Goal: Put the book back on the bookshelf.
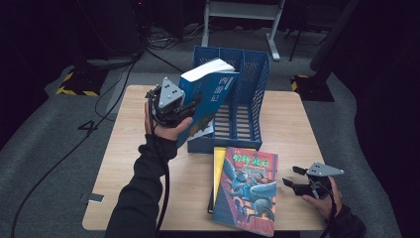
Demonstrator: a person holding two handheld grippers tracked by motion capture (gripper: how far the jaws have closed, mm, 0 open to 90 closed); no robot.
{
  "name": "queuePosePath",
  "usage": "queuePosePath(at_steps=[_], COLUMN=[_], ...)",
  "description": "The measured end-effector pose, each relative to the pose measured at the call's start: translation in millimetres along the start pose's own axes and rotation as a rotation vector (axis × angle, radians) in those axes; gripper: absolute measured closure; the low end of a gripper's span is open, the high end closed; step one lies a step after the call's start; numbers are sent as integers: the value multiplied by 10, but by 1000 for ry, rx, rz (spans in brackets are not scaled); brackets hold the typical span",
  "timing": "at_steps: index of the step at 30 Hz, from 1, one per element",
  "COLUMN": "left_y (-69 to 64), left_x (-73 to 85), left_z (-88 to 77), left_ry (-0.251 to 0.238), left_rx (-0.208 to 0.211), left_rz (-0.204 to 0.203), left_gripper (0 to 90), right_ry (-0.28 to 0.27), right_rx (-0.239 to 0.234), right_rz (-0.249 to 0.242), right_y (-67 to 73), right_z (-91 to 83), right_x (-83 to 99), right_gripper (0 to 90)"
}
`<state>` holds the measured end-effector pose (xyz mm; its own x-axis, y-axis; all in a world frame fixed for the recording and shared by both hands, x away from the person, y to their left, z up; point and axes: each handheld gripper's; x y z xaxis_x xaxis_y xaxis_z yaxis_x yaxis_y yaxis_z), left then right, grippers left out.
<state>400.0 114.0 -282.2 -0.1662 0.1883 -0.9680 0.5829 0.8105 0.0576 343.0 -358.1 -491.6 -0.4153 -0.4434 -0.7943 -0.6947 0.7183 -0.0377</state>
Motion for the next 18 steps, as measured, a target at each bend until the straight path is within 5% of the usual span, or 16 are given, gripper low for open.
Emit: queuePosePath(at_steps=[5,10,15,18], left_y=[95,192,176,189], left_x=[-21,-4,-27,-54], left_z=[43,141,281,343], left_ry=[16,6,31,32], left_rx=[-24,-70,-122,-123], left_rz=[-10,-72,-45,-71], left_gripper=[615,615,615,614], right_ry=[11,37,44,59], right_rx=[-7,-11,-4,-7], right_rz=[6,-10,-54,-72], right_y=[-13,15,72,87], right_z=[43,89,109,139], right_x=[15,23,4,7], right_gripper=[329,329,329,328])
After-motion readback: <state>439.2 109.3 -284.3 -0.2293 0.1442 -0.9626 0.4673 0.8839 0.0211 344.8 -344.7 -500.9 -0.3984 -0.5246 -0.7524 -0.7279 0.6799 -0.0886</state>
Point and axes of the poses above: each handheld gripper's, and its own axes: z roughly forward along the jaws, x roughly out of its underside, y roughly to its left, and after that the axes turned 1 degree about -z, right-handed
